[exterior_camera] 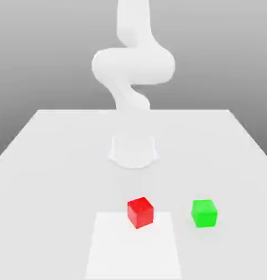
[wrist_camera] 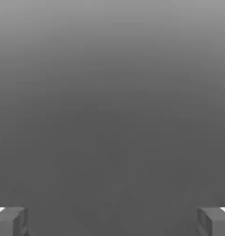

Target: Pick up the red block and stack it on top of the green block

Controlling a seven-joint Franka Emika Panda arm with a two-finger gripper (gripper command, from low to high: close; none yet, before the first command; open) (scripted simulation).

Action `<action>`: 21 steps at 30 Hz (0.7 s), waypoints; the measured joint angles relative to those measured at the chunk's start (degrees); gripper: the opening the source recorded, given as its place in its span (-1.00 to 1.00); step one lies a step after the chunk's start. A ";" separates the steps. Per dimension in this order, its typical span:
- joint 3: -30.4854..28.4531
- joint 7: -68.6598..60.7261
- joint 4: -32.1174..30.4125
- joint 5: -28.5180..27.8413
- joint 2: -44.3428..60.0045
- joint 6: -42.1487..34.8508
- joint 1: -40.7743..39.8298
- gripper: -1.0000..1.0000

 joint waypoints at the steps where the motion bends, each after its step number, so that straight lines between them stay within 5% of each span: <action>1: -0.08 -0.96 -1.82 -0.31 1.72 1.39 0.34 0.00; 16: -3.95 -18.86 -29.70 -1.68 29.61 23.39 5.53 0.00; 21: -3.31 -24.08 -31.62 1.76 45.48 35.89 6.16 0.00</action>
